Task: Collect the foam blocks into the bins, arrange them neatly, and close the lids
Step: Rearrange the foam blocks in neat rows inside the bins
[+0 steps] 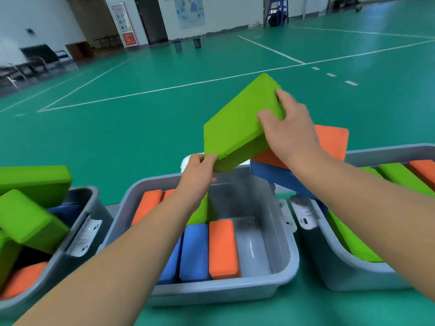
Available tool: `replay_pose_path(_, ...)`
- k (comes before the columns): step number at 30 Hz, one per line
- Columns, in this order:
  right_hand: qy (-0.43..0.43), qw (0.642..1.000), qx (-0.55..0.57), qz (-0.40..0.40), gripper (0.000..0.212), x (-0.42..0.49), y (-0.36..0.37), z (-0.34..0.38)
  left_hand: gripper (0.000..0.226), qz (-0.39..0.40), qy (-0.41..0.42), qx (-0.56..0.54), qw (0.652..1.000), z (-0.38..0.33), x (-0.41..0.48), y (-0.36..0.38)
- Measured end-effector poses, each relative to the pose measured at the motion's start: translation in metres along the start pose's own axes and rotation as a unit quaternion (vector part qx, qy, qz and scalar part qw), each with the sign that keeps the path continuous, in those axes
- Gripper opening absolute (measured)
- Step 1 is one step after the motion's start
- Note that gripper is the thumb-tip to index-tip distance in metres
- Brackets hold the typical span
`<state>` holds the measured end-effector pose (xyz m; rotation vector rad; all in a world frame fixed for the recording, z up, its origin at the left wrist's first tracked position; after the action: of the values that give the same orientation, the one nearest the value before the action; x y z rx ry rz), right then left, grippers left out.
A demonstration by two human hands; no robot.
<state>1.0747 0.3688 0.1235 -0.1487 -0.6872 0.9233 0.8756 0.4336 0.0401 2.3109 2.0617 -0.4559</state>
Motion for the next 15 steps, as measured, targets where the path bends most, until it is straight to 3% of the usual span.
replay_pose_path(2,-0.033,0.998,-0.033,0.05,0.073,-0.005,0.016,0.005,0.021,0.018,-0.026,0.052,0.998,0.019,0.002,-0.014)
replay_pose_path(5,-0.04,0.989,-0.084,0.113,0.073,-0.016,0.042,0.007,0.04,0.05,-0.019,0.236,0.97,0.04,0.0,-0.034)
replay_pose_path(9,-0.069,0.97,-0.166,0.162,0.06,-0.028,0.074,-0.004,0.066,0.116,-0.034,0.507,0.853,0.066,0.004,-0.047)
replay_pose_path(12,-0.095,0.951,-0.226,0.189,0.059,-0.034,0.091,-0.007,0.074,0.138,-0.043,0.578,0.803,0.091,0.005,-0.048)
replay_pose_path(15,-0.112,0.936,-0.264,0.203,0.064,-0.04,0.107,-0.009,0.112,0.151,-0.002,0.647,0.747,0.11,0.001,-0.047)
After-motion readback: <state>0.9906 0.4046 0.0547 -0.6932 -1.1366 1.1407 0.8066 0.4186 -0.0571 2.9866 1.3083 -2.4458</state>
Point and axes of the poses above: each hand's wrist, its own x-axis towards the middle knuckle, its own y-axis out of the palm, z = x × y, the point moved 1 cm from there along x, towards the middle knuckle, and after that the axes turned 9 degrees about -y, right-handed, at the moved point
